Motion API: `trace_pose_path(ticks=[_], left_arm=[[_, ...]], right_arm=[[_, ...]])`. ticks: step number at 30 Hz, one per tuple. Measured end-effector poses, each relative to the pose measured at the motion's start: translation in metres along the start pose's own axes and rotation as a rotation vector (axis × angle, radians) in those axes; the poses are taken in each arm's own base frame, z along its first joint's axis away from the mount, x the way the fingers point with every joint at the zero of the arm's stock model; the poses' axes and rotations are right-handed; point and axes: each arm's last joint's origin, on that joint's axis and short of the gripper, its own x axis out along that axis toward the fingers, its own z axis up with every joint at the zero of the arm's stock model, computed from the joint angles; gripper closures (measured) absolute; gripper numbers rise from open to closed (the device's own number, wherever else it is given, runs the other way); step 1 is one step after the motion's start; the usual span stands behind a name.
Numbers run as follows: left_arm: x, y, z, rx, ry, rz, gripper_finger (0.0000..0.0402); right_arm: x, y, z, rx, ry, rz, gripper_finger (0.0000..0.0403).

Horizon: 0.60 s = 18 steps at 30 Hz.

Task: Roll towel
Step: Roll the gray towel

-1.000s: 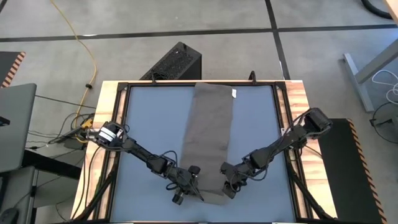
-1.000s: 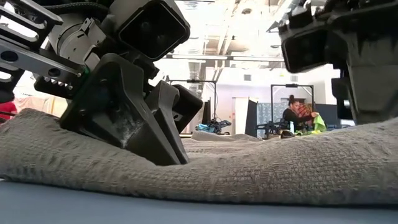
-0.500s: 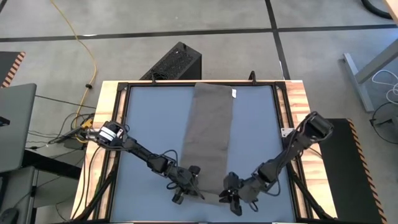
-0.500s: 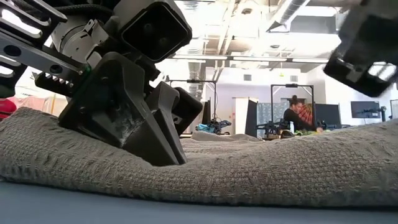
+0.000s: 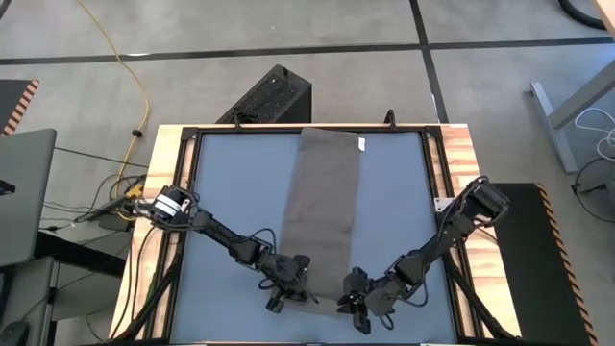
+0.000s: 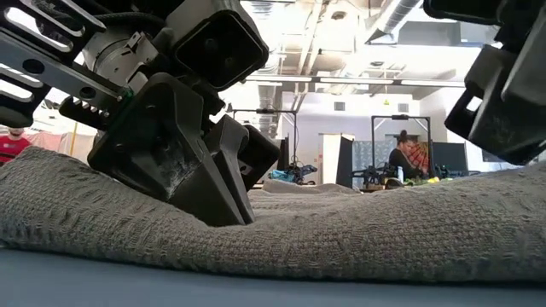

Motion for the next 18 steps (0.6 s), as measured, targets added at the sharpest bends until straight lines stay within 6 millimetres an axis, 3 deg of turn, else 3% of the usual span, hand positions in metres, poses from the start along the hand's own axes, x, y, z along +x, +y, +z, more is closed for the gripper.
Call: trace_pose_path(ticks=[18], left_arm=[[-0.0008, 0.0034, 0.0003, -0.005, -0.001, -0.006, 0.0384]], right_arm=[[-0.0003, -0.0007, -0.0026, -0.048, 0.001, -0.02, 0.0276]])
